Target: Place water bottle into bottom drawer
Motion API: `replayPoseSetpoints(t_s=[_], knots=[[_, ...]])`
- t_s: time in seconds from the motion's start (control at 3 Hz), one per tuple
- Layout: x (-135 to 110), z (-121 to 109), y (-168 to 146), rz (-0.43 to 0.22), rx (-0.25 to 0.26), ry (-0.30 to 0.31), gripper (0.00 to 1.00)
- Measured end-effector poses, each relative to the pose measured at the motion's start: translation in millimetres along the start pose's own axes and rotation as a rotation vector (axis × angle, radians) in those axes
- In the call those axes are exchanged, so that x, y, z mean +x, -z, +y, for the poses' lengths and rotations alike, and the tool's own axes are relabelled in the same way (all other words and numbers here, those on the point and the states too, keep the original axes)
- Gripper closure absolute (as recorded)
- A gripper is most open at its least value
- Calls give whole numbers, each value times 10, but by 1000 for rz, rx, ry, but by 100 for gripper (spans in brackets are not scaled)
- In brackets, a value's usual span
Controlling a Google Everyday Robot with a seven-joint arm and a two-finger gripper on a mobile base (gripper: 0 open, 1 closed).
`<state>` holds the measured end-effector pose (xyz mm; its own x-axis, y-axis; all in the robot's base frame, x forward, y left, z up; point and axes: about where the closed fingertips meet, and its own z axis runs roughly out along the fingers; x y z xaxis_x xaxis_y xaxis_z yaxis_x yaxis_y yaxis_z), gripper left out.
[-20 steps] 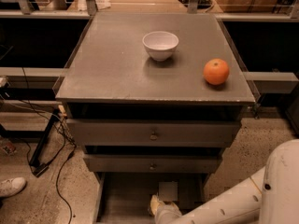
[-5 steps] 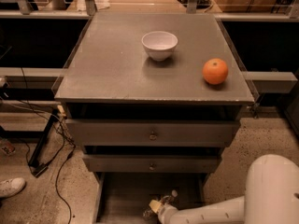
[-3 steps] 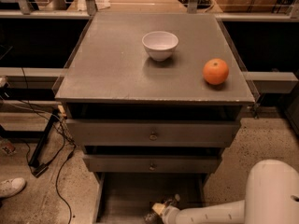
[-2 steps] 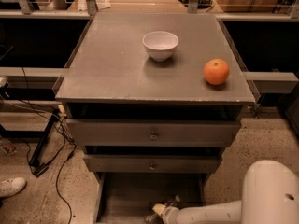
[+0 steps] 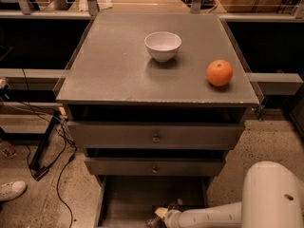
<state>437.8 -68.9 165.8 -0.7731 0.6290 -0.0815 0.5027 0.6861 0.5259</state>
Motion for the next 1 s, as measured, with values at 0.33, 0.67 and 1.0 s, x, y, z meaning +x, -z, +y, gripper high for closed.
replayPoseSetpoints(t_s=[0.33, 0.67, 1.0], knots=[[-8, 1, -40, 9, 7, -2, 81], [-8, 1, -40, 9, 7, -2, 58], [-8, 1, -40, 9, 7, -2, 34]])
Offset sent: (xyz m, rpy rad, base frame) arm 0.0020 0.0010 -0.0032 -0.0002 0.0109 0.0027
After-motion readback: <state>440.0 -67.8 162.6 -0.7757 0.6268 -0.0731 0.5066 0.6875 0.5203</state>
